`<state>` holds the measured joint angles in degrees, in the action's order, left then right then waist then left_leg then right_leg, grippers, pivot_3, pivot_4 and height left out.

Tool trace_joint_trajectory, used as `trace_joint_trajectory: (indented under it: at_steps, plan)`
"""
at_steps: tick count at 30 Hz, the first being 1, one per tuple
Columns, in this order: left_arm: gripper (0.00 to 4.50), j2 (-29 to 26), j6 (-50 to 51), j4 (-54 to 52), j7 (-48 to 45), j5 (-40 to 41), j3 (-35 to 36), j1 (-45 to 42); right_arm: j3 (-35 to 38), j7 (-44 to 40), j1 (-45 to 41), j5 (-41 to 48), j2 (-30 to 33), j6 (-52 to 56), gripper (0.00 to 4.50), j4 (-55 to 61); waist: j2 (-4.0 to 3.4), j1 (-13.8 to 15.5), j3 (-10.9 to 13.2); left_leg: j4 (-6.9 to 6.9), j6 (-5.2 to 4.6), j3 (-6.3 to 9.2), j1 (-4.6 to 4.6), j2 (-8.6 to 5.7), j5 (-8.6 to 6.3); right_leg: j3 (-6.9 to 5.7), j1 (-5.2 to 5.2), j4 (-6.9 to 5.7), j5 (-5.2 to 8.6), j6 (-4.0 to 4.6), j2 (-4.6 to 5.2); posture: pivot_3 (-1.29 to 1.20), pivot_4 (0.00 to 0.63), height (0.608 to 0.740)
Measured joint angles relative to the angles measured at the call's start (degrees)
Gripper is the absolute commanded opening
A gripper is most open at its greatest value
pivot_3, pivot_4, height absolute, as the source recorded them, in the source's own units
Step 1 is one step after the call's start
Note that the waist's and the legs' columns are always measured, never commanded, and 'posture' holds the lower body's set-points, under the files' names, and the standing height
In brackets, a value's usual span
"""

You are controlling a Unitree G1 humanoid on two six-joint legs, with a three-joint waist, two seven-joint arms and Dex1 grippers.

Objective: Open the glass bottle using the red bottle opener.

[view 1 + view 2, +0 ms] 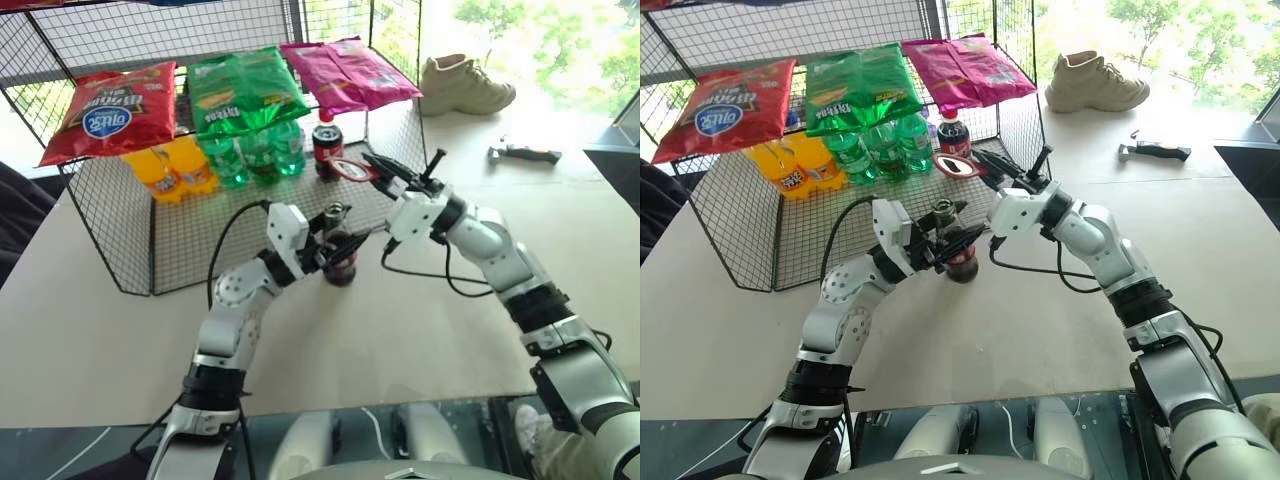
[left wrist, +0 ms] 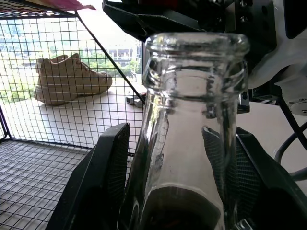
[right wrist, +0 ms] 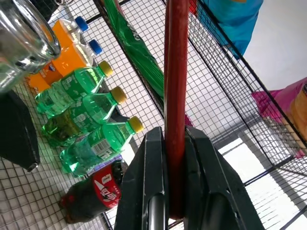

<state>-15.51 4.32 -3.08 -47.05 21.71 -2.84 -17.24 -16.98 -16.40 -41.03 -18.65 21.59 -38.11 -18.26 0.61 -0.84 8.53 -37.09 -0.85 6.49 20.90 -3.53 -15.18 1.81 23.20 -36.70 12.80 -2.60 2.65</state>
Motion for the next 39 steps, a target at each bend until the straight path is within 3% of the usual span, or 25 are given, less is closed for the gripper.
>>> trace_joint_trajectory:
  at_steps: [1, 2, 13, 22, 34, 39]
  plan:
    - [4.39, 0.0, 0.2, 0.3, 0.0, -0.1, -0.1, 0.3, 0.0, -0.4, 0.2, 0.3, 0.0, 0.5, 0.0, 0.4, 0.01, 0.0, 0.0, 0.0, 0.0, -0.01, 0.05, 0.0, 0.0, 0.01, 0.05, -0.01, 0.0, 0.0, 0.0, 0.0, 0.15, 0.74]
    - [4.46, 0.0, 0.3, 0.5, 0.0, -0.1, -0.1, 0.4, 0.0, -0.6, 0.3, 0.5, -0.1, 0.7, 0.0, 0.5, 0.03, 0.0, 0.0, 0.0, 0.01, -0.01, 0.09, 0.0, 0.0, 0.01, 0.1, -0.02, 0.0, 0.0, 0.0, 0.0, 0.15, 0.74]
    - [4.46, -0.4, 0.4, 0.3, -0.2, -0.1, 0.0, 1.2, 0.1, -1.2, 0.9, 1.7, -0.1, 2.3, 0.0, 0.9, 0.04, 0.0, 0.0, 0.0, 0.02, -0.03, 0.42, 0.0, 0.01, 0.03, 0.41, -0.01, -0.01, 0.0, 0.02, 0.0, 0.15, 0.74]
    - [4.46, -3.5, 1.7, -3.4, -0.9, 0.3, 0.0, 5.8, 0.6, -3.6, 6.7, 6.1, -0.7, 6.2, 0.0, 3.9, 0.03, 0.0, 0.1, 0.0, 0.01, -0.03, 0.42, 0.02, 0.0, 0.04, 0.41, 0.0, -0.01, 0.0, 0.06, 0.0, 0.15, 0.74]
    - [4.46, -10.3, 3.3, -11.5, -1.3, 2.0, 3.4, 20.0, 7.3, -13.9, 24.7, 24.9, 1.1, 26.1, 0.0, 18.0, -0.04, 0.1, 0.1, 0.03, -0.25, -0.03, 0.43, 0.13, -0.16, 0.04, 0.4, 0.04, 0.0, 0.01, 0.18, 0.0, 0.15, 0.74]
    - [4.46, -11.0, 3.3, -12.7, -0.2, 2.3, 5.3, 24.1, 9.0, -16.8, 30.9, 32.8, 2.6, 40.4, 0.0, 25.0, -0.05, 0.4, 0.1, 0.0, -0.27, 0.02, 0.44, 0.13, -0.17, 0.0, 0.37, 0.05, 0.01, 0.01, 0.23, 0.0, 0.15, 0.74]
